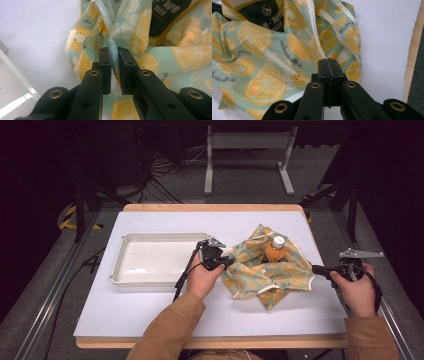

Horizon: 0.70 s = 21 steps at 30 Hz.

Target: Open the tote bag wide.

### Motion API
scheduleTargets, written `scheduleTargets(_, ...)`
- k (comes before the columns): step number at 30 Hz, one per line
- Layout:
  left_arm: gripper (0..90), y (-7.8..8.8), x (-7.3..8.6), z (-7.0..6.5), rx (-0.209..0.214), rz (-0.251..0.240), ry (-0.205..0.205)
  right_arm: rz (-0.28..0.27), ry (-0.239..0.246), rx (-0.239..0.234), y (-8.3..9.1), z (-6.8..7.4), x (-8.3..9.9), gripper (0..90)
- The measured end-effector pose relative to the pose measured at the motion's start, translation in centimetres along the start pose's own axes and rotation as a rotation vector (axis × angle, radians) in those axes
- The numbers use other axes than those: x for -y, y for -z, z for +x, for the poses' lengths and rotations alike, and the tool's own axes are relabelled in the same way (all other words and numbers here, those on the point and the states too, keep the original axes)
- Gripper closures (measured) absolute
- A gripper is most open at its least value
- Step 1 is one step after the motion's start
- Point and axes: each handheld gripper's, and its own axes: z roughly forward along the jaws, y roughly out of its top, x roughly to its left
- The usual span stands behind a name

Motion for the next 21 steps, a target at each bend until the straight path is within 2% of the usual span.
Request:
scheduleTargets(2,81.0,0.2,-0.1,0.0,0.006,-0.011,-0.008,-0.011,0.008,0.002,0.4,0.2,-0.2,89.6)
scheduleTargets(5,73.5,0.5,-0.2,-0.2,0.016,-0.039,-0.016,-0.032,0.024,-0.001,0.9,0.5,-0.6,88.8)
scheduleTargets(7,61.4,0.7,-0.3,-0.4,0.021,-0.056,-0.025,-0.039,0.029,-0.001,1.2,0.8,-0.8,87.3)
scheduleTargets(9,54.4,1.1,-0.3,-0.6,0.035,-0.063,-0.033,-0.055,0.041,0.007,1.7,1.0,-1.1,83.3)
scheduleTargets(12,33.1,1.8,-0.4,-1.0,0.012,-0.082,-0.058,-0.086,0.054,0.023,2.5,1.4,-1.4,76.7)
scheduleTargets(14,24.6,2.4,-0.5,-1.2,0.011,-0.101,-0.081,-0.115,0.082,0.043,3.0,1.6,-1.7,71.0)
scheduleTargets(16,18.7,3.3,-0.5,-1.4,-0.001,-0.113,-0.100,-0.147,0.100,0.052,3.7,2.1,-2.1,68.2)
scheduleTargets(19,16.9,4.2,-0.4,-1.6,-0.006,-0.127,-0.118,-0.190,0.138,0.050,4.2,3.1,-2.6,66.2)
scheduleTargets(20,16.6,5.2,-0.1,-1.8,-0.007,-0.146,-0.128,-0.203,0.152,0.040,4.2,3.6,-2.8,66.2)
scheduleTargets(21,16.6,5.2,-0.1,-1.8,-0.007,-0.146,-0.128,-0.203,0.152,0.040,4.2,3.6,-2.8,66.2)
